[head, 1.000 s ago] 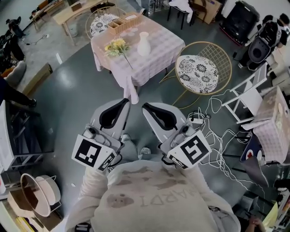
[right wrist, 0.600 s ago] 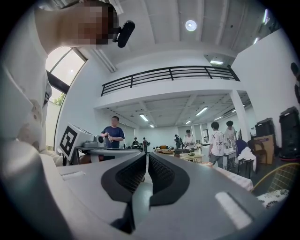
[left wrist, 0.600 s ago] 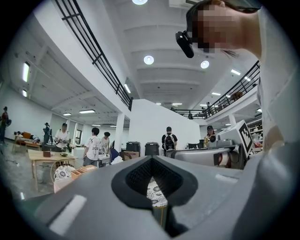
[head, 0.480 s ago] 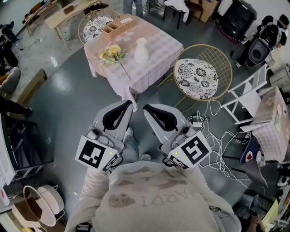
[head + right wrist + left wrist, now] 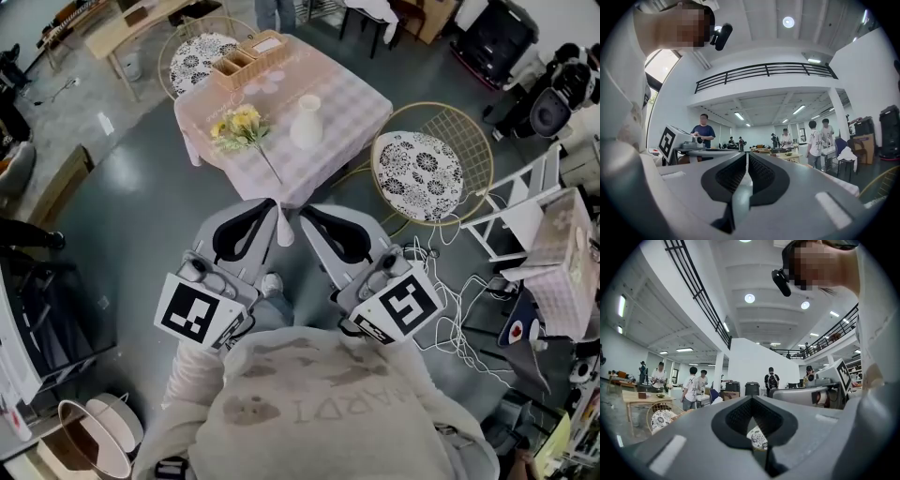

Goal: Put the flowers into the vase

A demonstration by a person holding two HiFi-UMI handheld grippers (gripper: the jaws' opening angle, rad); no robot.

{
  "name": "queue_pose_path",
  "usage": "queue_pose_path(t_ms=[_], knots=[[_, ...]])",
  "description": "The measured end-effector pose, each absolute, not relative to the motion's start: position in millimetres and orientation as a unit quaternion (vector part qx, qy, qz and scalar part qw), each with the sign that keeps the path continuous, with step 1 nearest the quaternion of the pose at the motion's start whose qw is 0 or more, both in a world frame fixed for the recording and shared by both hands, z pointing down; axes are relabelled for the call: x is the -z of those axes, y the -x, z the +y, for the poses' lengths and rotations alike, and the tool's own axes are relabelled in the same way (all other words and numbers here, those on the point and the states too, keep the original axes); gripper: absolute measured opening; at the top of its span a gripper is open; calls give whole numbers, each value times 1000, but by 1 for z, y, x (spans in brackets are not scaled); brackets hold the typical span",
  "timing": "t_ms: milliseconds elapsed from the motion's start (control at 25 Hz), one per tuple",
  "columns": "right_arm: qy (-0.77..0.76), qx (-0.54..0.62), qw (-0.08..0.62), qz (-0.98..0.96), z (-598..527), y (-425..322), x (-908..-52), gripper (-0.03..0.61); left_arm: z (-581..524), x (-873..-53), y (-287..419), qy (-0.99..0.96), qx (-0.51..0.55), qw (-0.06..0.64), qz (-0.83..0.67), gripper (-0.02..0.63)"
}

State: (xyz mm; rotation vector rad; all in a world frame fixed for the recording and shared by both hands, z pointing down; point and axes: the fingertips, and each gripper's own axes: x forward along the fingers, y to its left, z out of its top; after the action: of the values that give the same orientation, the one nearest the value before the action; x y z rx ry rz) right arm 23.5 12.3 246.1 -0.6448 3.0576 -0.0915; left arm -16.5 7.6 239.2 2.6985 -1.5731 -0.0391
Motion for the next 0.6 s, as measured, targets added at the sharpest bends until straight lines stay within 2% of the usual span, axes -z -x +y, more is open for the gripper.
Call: queue_pose_path(t_ms=[600], knots=[[240, 31, -9, 970, -65, 53, -247, 41, -71, -242, 111, -868, 39, 16, -494, 0]])
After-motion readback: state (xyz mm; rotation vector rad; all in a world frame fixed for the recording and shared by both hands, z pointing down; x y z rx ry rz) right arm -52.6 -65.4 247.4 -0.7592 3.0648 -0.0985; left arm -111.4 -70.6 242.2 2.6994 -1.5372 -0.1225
